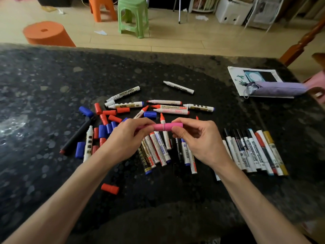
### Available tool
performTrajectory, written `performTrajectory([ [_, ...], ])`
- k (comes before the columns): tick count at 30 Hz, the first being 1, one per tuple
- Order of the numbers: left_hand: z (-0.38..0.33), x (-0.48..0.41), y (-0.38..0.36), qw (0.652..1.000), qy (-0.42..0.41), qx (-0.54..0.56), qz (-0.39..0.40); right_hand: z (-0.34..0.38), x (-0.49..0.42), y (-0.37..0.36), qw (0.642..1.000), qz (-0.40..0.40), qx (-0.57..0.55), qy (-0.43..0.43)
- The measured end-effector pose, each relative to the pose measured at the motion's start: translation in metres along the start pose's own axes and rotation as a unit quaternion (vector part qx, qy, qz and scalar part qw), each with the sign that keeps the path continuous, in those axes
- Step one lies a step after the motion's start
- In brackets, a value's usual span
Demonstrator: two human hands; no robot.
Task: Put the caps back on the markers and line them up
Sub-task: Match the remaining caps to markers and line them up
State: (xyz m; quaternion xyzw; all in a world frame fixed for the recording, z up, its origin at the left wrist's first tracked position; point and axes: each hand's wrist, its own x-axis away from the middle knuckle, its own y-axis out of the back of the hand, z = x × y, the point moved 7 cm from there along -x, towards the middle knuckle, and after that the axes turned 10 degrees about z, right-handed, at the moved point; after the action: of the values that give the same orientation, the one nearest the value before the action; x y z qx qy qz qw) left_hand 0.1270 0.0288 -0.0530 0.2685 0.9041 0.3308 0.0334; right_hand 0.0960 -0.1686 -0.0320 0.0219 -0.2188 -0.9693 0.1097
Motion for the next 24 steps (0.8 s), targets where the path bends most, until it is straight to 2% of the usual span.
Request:
performTrajectory([
  [3, 0.001, -0.002, -0.004, 1.000, -0.003, 0.013, 0.003, 0.001, 0.002, 0.000, 1.000, -0.007, -0.003, 0.008],
  [8, -0.010, -0.004, -0.012, 0.998, -0.019, 0.063, 0.011, -0.002, 0.003, 0.005, 0.991, -0.047, -0.124, -0.020],
  [13, -0.033, -0.012, -0.032, 0.993, -0.027, 0.111, 0.027, -0.018, 0.007, 0.009, 0.963, -0.083, -0.246, -0.076],
  [16, -0.040, -0.014, -0.037, 0.987, -0.013, 0.154, 0.041, -0.032, 0.014, 0.038, 0.927, -0.165, -0.321, -0.103],
  [19, -0.040, -0.012, -0.032, 0.988, -0.001, 0.156, 0.019, -0.046, 0.027, 0.072, 0.913, -0.232, -0.308, -0.133],
  [24, -0.040, -0.011, -0.033, 0.990, 0.014, 0.144, 0.009, -0.060, 0.044, 0.111, 0.925, -0.259, -0.224, -0.164],
])
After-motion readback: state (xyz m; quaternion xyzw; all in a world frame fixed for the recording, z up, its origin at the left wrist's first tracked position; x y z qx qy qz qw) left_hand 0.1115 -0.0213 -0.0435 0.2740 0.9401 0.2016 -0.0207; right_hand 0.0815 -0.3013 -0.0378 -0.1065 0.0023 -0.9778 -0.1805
